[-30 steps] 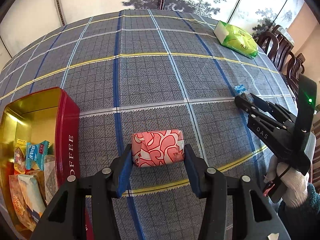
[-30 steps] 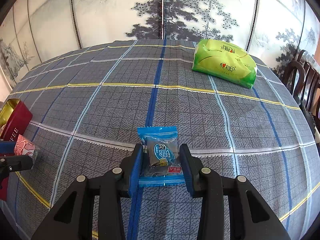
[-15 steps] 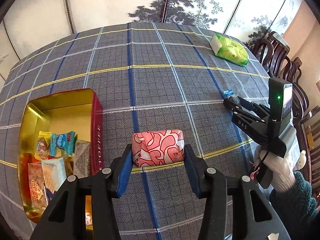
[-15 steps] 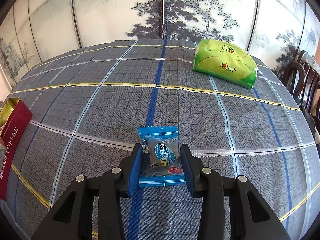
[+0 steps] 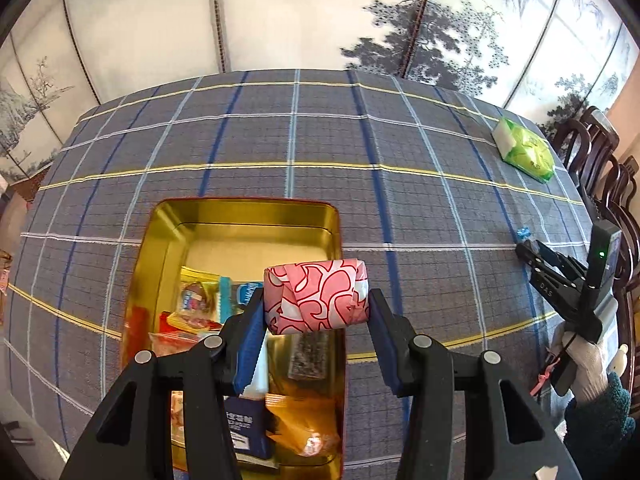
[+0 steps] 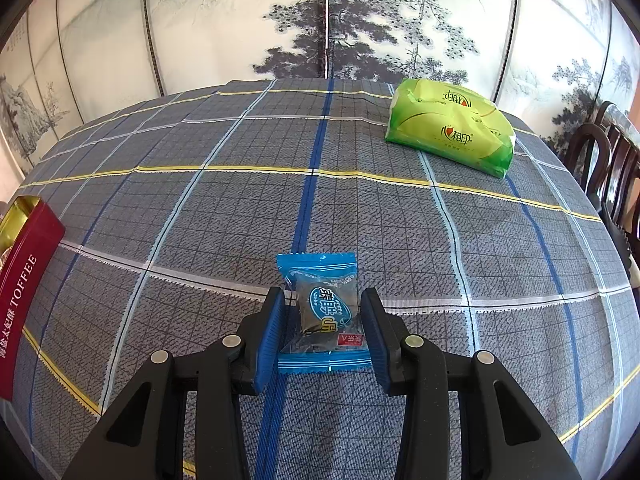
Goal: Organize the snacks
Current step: 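Carry the pink candy into the gold tin and open the left tool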
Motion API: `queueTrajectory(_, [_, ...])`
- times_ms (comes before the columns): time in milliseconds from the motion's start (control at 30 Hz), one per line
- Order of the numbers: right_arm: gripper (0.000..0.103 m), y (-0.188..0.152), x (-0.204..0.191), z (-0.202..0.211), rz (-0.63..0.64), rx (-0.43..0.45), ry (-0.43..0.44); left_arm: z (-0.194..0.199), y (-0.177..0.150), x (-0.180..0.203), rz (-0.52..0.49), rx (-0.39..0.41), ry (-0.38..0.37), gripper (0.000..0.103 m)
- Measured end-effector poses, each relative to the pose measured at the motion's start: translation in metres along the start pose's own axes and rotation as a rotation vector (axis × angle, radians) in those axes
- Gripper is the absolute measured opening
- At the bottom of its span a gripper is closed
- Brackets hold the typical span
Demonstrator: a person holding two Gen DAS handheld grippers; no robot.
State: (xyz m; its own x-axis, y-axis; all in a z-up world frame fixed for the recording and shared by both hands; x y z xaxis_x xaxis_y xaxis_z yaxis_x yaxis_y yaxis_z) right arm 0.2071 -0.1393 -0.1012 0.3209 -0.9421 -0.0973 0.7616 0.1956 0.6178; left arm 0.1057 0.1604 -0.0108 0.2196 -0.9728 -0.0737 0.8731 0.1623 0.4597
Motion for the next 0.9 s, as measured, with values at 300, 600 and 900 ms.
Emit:
queueTrajectory(300, [0.041,0.0,0.0,0.0,0.001,0.0,0.0,-0.029,0.005,-0.044,0.047,-0.044,0.063,0.045])
queueTrajectory(600, [0.042,0.0,0.0,0.0,0.001,0.0,0.0,-0.055,0.012,-0.07,0.065,-0.082,0.107,0.045])
queueTrajectory(900, [0.042,0.0,0.0,0.0,0.001,0.0,0.0,-0.071,-0.007,-0.071,0.052,-0.124,0.11,0.045])
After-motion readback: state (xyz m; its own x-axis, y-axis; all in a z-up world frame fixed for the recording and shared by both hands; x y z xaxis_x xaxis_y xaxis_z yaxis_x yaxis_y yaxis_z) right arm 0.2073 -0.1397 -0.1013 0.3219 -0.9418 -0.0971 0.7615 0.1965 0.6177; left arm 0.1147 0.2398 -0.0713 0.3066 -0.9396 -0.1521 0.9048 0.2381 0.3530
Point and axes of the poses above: each gripper's, at about its wrist camera, not at the fingertips, and z roughly against the way its jaws point, x to its right, y to its top, the point moved 6 cm from there along -z, roughly the way its jaws point, and after that the axes turned 9 degrees about y, right-handed, at the moved point
